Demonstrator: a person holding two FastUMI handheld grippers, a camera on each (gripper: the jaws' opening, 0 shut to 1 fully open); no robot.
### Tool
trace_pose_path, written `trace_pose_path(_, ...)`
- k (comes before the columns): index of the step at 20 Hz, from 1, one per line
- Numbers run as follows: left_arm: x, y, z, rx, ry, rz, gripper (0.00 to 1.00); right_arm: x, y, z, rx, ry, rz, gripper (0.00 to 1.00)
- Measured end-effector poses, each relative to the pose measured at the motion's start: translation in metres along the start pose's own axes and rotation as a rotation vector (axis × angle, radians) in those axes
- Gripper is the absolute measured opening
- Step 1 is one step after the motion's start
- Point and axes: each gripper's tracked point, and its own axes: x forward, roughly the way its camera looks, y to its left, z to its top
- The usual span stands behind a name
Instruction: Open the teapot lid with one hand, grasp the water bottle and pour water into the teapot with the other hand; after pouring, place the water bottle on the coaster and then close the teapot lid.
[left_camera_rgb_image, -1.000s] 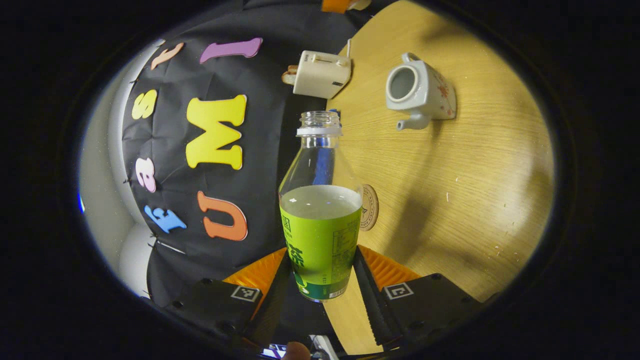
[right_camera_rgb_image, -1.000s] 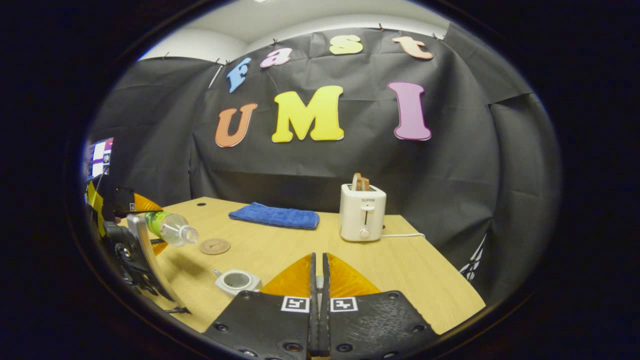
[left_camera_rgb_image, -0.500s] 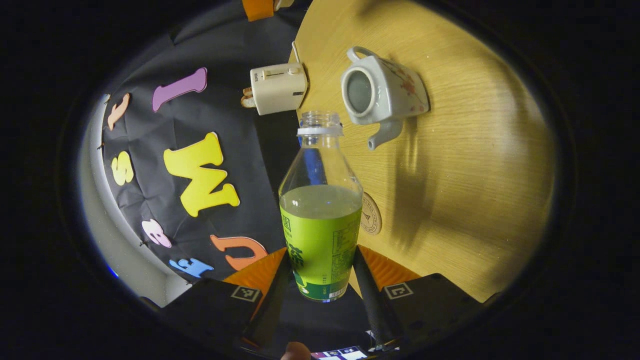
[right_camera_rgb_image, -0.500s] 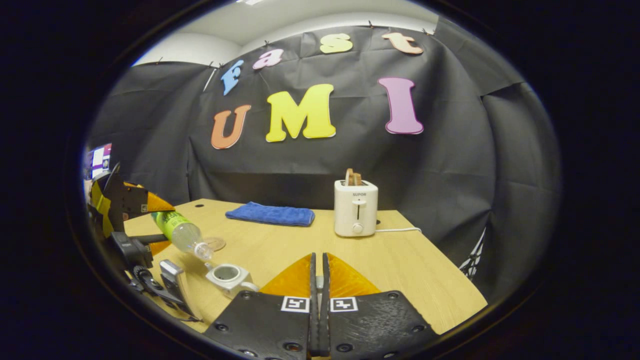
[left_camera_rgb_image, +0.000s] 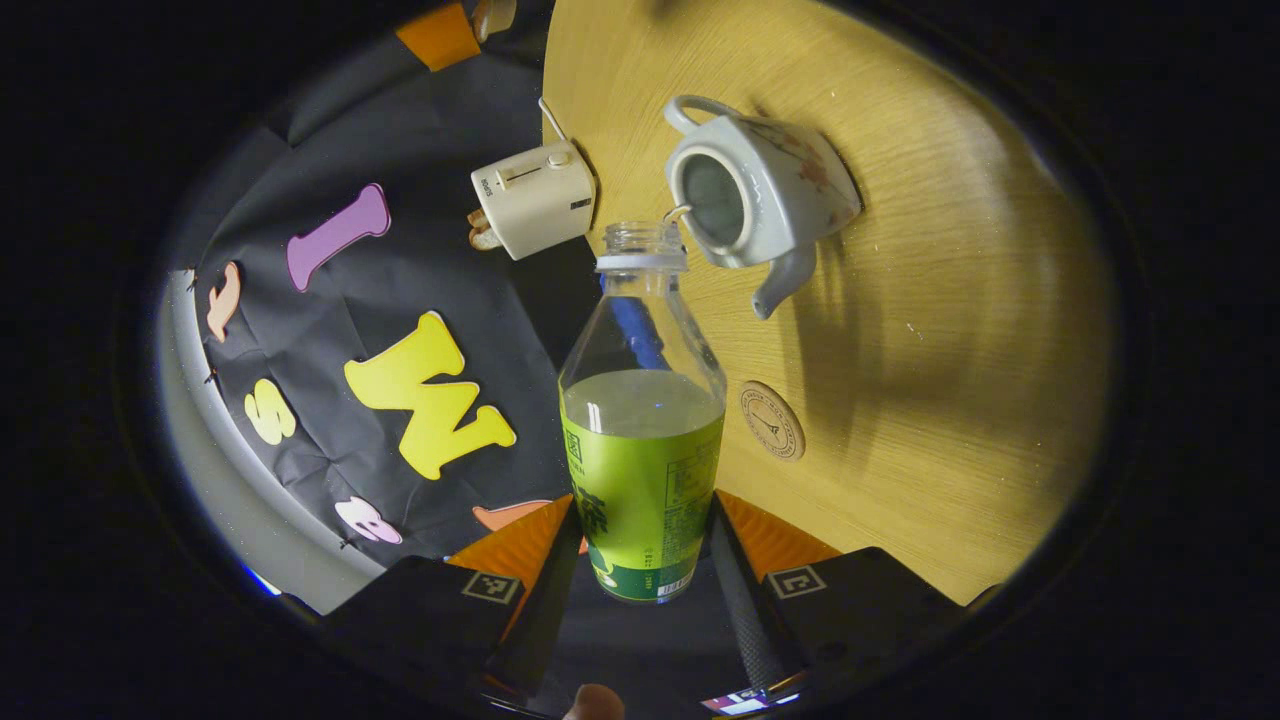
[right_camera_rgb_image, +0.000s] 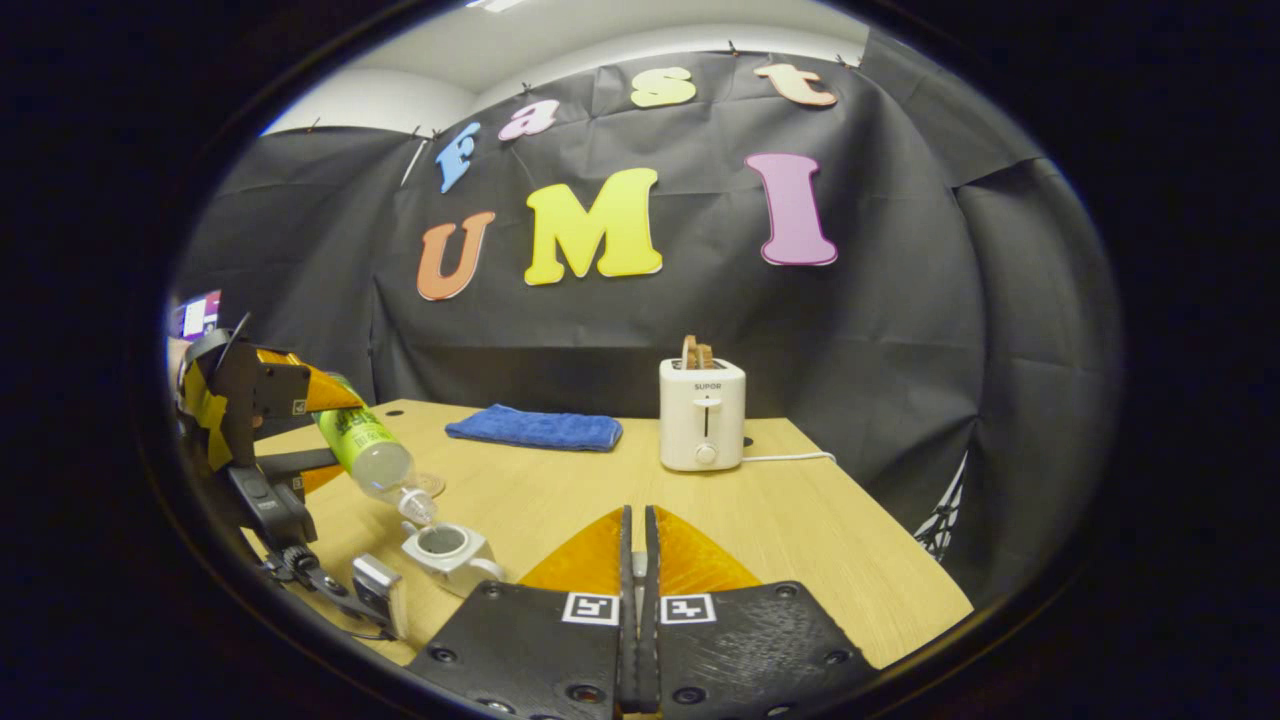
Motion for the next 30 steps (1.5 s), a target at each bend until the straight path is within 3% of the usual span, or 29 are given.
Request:
trace_pose_path(15, 0.000, 0.032, -0.004, 0.153, 0.033, 0.085, 0.75, -0.001, 0.000, 0.000, -0.003, -0.003, 0.003, 0.00)
trace_pose_path(24, 0.004, 0.034, -0.003, 0.179, 0.029, 0.084, 0.75, -0.003, -0.001, -0.003, -0.007, 0.001, -0.002, 0.00)
trace_pose_path(30, 0.010, 0.023, -0.005, 0.115, 0.011, 0.061, 0.74, -0.002, 0.002, 0.000, -0.008, -0.001, -0.007, 0.01)
